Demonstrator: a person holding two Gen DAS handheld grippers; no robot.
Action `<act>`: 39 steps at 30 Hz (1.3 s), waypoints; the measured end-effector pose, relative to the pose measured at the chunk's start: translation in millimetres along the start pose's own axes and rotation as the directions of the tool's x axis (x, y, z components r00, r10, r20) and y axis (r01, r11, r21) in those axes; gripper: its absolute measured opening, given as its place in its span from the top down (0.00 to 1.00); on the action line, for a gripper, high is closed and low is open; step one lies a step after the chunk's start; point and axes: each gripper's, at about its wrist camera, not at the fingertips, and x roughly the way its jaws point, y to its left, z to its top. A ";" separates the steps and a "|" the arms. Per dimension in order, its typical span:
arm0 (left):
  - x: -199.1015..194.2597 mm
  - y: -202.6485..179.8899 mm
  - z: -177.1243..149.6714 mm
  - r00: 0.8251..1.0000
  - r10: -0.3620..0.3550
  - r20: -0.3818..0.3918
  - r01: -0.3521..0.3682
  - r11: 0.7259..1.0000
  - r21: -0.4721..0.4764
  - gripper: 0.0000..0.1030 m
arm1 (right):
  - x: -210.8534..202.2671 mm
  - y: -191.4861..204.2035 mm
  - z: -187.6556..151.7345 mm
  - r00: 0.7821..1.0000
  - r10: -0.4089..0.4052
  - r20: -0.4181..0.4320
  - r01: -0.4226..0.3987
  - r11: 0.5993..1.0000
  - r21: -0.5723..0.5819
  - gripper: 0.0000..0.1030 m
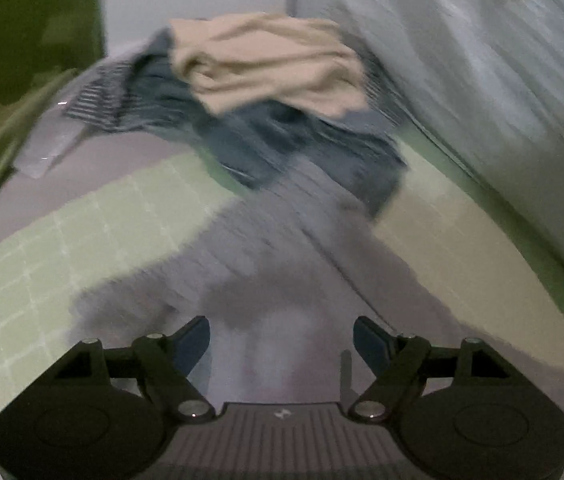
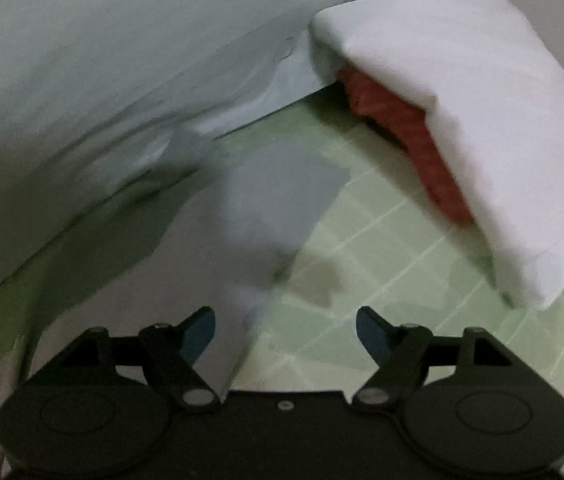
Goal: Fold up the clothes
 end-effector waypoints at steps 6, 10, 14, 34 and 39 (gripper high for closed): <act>-2.0 -76.6 -21.9 0.988 -0.137 -0.068 0.147 0.974 0.175 0.18 | -2.9 62.0 4.2 0.994 0.072 0.078 -0.050 0.968 -0.248 0.00; 0.6 -129.0 -43.7 0.979 -0.172 -0.110 0.199 0.923 0.331 0.18 | 4.5 92.6 8.7 0.991 0.124 0.047 -0.105 0.953 -0.285 0.00; 6.4 -162.3 -67.8 0.979 -0.144 -0.147 0.196 0.866 0.459 0.18 | 13.4 117.8 13.7 0.985 0.172 0.016 -0.160 0.943 -0.293 0.00; 24.8 -159.1 -60.4 0.994 0.112 -0.012 -0.099 0.919 0.382 0.17 | 68.1 192.1 33.8 0.969 0.232 -0.085 -0.246 0.931 -0.269 0.99; -4.8 -137.5 -51.7 0.993 0.092 0.069 -0.107 0.954 0.279 0.17 | -6.9 153.9 34.4 0.951 0.299 0.078 -0.267 0.923 -0.278 0.99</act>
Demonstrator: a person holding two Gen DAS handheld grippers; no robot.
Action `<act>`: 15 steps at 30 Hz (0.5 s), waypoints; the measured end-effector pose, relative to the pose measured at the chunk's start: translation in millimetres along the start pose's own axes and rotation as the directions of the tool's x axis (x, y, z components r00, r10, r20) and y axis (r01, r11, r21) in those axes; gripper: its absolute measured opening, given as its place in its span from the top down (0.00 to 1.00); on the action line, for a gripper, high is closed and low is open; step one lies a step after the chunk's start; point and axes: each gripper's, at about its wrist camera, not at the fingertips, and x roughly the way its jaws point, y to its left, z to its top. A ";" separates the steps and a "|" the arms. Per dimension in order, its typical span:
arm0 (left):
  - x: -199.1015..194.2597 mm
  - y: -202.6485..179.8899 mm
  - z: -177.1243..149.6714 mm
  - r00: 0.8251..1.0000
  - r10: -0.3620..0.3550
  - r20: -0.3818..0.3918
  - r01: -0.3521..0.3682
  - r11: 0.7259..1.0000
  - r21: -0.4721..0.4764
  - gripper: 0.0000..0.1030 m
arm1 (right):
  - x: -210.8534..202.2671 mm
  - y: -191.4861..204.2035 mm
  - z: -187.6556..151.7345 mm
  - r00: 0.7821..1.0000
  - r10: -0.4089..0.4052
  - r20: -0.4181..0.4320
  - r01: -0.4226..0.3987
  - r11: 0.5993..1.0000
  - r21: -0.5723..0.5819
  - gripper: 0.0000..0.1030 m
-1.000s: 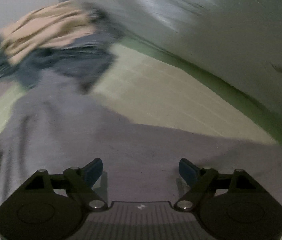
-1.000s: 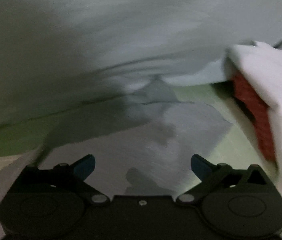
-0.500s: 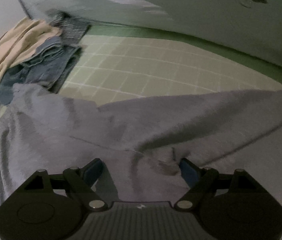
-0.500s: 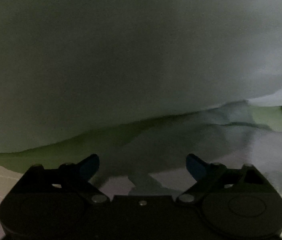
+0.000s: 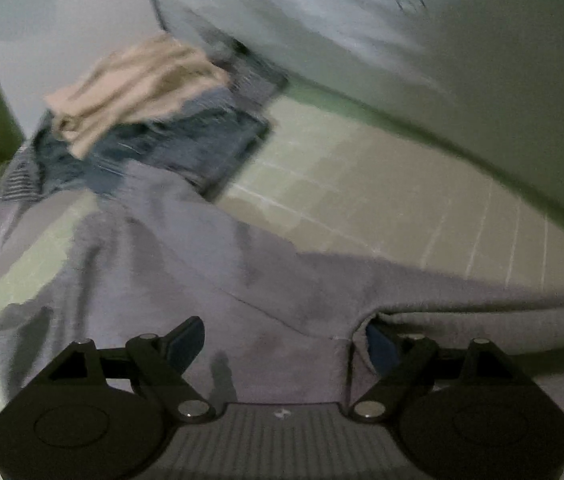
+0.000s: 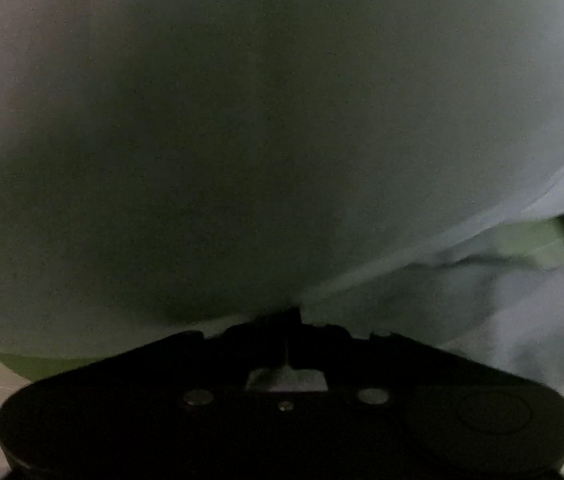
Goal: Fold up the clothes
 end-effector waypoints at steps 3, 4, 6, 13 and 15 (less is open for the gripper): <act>-26.2 26.2 -7.4 0.998 -0.023 0.062 0.028 0.997 -0.071 0.17 | -73.4 -20.1 -13.3 0.997 0.004 0.081 -0.005 1.000 0.019 0.99; -34.0 34.6 -12.8 0.997 -0.027 0.069 0.033 0.996 -0.087 0.17 | -98.6 -29.7 -22.5 0.996 -0.004 0.094 0.002 1.000 0.021 0.99; -44.9 49.8 -26.4 0.998 -0.032 0.057 0.038 0.993 -0.112 0.17 | -134.5 -47.0 -44.9 0.995 -0.043 0.087 0.042 0.999 0.008 0.99; -40.6 84.8 -93.4 0.985 -0.016 -0.170 -0.011 0.988 -0.156 0.17 | -170.6 -111.1 -158.8 0.958 -0.203 -0.205 0.209 0.978 0.008 0.99; -43.1 94.9 -103.7 0.977 -0.049 -0.208 0.010 0.983 -0.185 0.18 | -170.0 -115.3 -185.7 0.931 -0.222 -0.289 0.231 0.973 -0.005 0.99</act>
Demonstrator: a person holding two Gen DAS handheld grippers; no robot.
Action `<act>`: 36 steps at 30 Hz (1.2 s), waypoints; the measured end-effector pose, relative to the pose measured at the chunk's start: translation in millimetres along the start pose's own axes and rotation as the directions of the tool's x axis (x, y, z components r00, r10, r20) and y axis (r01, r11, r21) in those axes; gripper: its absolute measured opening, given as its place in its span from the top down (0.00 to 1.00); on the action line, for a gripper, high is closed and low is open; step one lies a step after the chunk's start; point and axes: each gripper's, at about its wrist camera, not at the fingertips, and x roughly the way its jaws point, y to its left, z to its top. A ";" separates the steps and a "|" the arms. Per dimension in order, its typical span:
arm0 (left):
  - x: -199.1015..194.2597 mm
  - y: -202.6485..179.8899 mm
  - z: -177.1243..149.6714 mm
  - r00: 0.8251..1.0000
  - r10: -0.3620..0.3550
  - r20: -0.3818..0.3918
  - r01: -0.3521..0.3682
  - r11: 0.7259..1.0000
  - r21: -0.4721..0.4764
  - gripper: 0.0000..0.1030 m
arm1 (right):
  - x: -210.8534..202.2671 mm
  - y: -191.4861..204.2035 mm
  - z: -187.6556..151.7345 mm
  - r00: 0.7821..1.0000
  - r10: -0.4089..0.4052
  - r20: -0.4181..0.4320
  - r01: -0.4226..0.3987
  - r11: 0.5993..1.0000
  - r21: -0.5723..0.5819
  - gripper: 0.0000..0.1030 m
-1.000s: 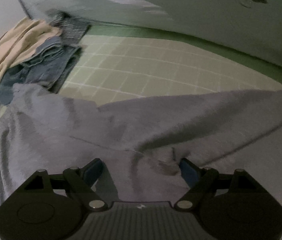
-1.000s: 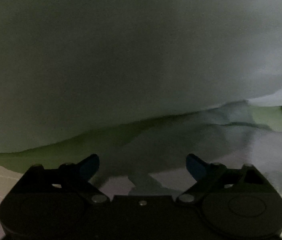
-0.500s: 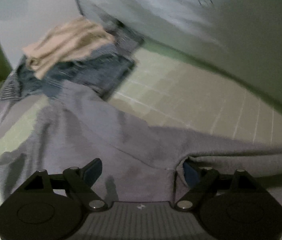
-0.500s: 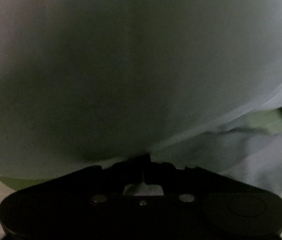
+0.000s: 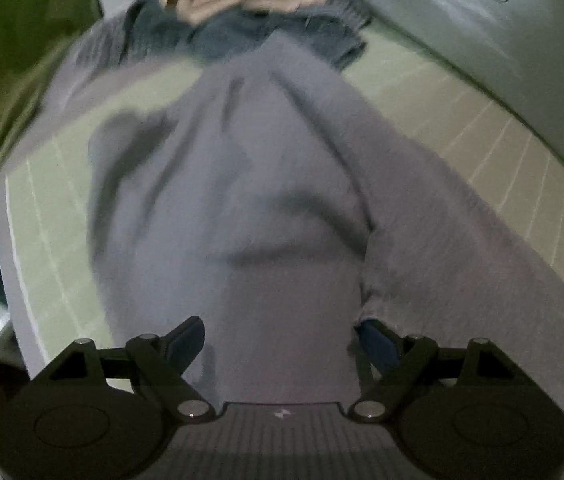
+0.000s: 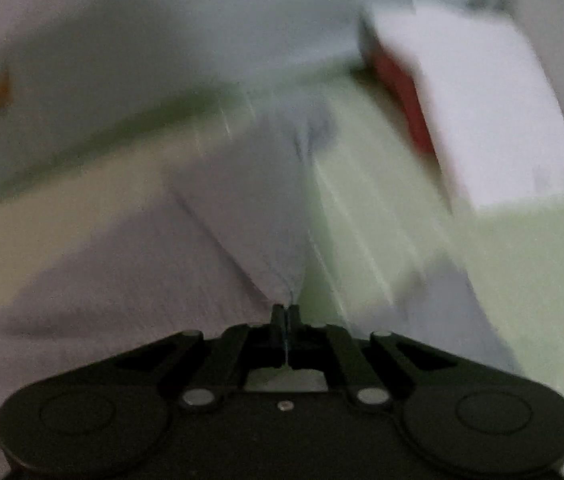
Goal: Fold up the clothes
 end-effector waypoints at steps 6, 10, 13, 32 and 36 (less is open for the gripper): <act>-34.6 25.1 16.0 0.988 -0.137 0.065 0.138 0.990 -0.012 0.17 | -27.5 15.9 -20.8 0.996 -0.023 0.081 0.030 0.996 -0.085 0.53; -47.7 38.4 47.1 0.977 -0.178 0.118 0.180 0.984 -0.008 0.14 | -45.8 38.8 -8.9 0.988 -0.025 0.156 0.042 0.993 -0.107 0.33; -41.3 42.0 81.7 0.976 -0.179 0.123 0.177 0.984 0.023 0.14 | -50.9 64.3 2.8 0.985 -0.007 0.174 0.025 0.994 -0.105 0.29; 96.9 -3.3 210.2 0.976 -0.211 -0.054 0.217 0.966 0.143 0.39 | 55.3 171.0 58.4 1.000 -0.019 0.013 0.014 0.956 0.292 0.20; 97.6 11.0 210.6 0.971 -0.235 -0.050 0.239 0.967 0.091 0.82 | 61.7 182.5 58.3 0.995 -0.091 -0.052 0.101 0.961 0.256 0.29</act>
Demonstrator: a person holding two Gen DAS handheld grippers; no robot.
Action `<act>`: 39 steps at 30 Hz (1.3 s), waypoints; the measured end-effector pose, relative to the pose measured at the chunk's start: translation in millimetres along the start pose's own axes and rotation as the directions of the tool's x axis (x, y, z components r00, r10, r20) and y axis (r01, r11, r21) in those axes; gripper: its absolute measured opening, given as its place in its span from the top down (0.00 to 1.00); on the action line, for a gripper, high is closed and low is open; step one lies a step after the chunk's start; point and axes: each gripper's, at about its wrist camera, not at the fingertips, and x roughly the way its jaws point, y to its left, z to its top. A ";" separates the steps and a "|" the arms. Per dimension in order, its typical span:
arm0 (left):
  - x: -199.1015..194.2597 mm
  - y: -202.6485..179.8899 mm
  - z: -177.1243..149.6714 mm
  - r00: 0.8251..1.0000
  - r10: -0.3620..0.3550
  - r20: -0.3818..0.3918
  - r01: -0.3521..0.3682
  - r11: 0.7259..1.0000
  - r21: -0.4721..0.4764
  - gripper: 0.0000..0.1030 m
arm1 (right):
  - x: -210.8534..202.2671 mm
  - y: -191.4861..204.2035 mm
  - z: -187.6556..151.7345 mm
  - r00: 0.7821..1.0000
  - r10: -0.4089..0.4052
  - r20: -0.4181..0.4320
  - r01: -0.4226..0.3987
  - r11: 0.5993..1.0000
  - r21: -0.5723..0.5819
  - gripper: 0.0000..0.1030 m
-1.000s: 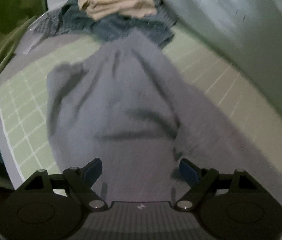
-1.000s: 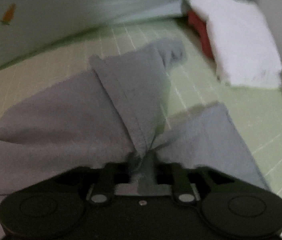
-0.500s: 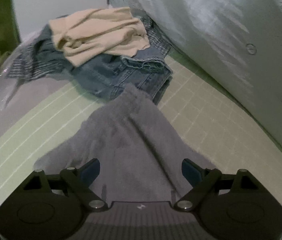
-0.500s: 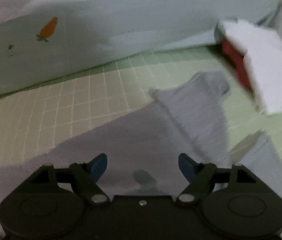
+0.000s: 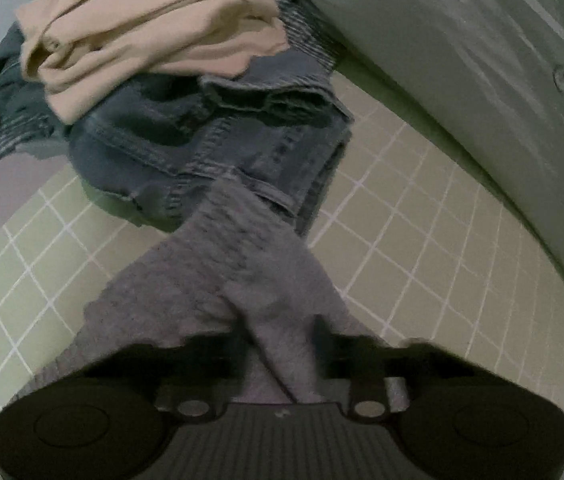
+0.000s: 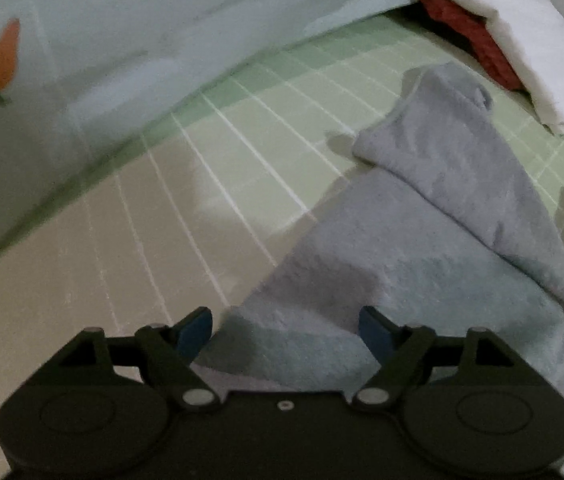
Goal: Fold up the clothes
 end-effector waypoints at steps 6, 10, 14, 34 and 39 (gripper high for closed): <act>-33.1 31.0 -13.5 0.997 -0.045 0.069 0.049 0.997 -0.063 0.97 | -15.4 -7.6 -5.4 0.998 0.052 0.023 -0.050 0.996 -0.076 0.98; -79.1 52.4 -32.8 0.988 -0.079 0.134 0.086 0.995 -0.048 0.97 | -51.4 -39.6 -11.0 0.990 0.101 0.100 -0.097 0.994 -0.043 0.99; -108.4 88.6 -71.6 0.989 -0.082 0.123 0.088 0.995 -0.047 0.97 | -102.7 -80.7 -27.9 0.973 0.135 0.187 -0.127 0.990 -0.055 0.99; -112.5 111.5 -68.1 0.981 -0.070 0.178 0.053 0.994 0.097 0.34 | -94.1 -131.0 -89.2 0.996 0.007 0.088 -0.003 0.999 -0.041 0.55; -77.3 94.9 -41.3 0.981 -0.137 0.135 0.117 0.982 0.150 0.33 | -97.4 -119.9 -83.6 0.993 0.008 0.120 -0.005 1.000 -0.025 0.43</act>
